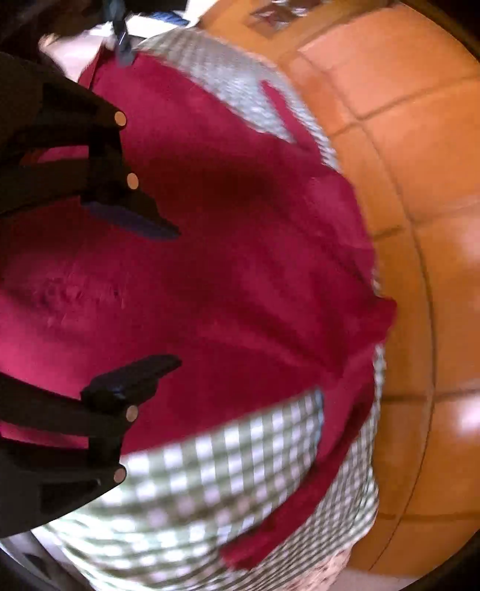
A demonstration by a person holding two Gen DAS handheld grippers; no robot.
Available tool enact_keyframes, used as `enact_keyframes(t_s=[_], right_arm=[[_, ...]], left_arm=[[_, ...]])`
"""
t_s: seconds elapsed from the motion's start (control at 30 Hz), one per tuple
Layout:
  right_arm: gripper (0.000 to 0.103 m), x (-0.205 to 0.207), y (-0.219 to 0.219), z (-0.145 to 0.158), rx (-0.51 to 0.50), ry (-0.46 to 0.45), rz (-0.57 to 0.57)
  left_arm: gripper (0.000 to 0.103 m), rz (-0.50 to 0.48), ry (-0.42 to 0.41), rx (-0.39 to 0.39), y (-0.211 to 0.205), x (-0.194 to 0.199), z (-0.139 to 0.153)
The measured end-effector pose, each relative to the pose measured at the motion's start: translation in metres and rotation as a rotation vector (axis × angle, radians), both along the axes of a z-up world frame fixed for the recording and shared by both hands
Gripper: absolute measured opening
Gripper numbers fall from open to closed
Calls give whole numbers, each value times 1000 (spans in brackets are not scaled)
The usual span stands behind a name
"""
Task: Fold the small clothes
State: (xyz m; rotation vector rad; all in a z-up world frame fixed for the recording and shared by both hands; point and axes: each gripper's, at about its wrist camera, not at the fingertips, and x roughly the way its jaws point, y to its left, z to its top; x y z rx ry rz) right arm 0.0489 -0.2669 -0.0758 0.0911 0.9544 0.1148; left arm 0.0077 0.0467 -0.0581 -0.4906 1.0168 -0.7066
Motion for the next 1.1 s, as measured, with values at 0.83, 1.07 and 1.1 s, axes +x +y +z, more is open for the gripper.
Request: enact_keyframes(t_s=[0.83, 1.07, 1.1], right_arm=[[79, -1, 7, -30, -128, 7, -141], [84, 10, 11, -30, -153, 41, -166], [85, 11, 12, -30, -155, 44, -167]], left_arm=[[78, 866, 137, 327, 245, 249, -13], [8, 759, 121, 442, 247, 304, -30], [8, 747, 106, 471, 244, 303, -26]])
